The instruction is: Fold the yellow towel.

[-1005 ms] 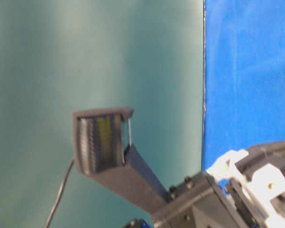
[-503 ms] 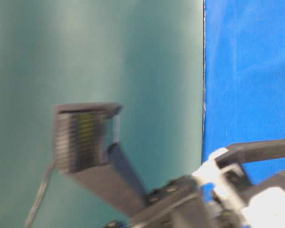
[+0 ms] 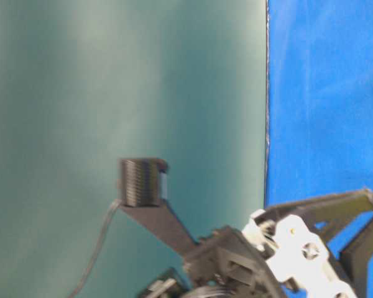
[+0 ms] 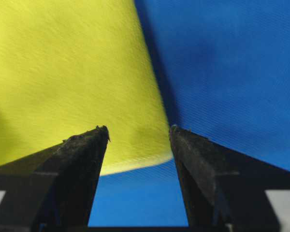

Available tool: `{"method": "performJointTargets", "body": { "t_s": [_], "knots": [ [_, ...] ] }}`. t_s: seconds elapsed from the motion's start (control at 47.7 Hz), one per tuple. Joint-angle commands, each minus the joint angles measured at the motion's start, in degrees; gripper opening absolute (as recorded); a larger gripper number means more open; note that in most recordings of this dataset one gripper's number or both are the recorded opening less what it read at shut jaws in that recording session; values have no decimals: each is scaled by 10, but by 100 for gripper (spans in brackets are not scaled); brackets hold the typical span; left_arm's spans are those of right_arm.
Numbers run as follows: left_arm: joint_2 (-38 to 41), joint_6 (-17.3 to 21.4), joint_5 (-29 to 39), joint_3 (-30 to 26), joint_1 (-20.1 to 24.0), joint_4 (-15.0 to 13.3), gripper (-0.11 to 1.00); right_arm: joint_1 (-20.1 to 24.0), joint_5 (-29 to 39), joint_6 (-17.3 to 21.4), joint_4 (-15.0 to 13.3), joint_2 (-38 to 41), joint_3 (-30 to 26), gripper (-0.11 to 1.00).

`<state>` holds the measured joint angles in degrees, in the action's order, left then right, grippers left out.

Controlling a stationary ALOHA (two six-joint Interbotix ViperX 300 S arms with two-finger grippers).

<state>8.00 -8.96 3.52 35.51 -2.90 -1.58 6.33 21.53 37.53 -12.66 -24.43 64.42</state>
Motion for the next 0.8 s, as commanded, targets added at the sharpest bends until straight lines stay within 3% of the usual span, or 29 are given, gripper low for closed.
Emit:
{"method": "performJointTargets", "body": {
  "t_s": [0.0,0.293,0.566,0.67,0.775],
  "knots": [
    [-9,1,-23,7,11,1,71,-14,-9,-1,-3,22,-1,59],
    [29,1,-38,18,10,1,70,-35,-70,0,-4,88,12,58],
    [33,-4,-11,17,11,1,67,-36,-72,0,-4,91,11,56],
    [28,2,17,13,12,1,58,-36,-72,-1,-4,91,11,43],
    [15,-2,49,9,12,1,33,-35,-73,-3,-4,90,11,13]
  ]
}}
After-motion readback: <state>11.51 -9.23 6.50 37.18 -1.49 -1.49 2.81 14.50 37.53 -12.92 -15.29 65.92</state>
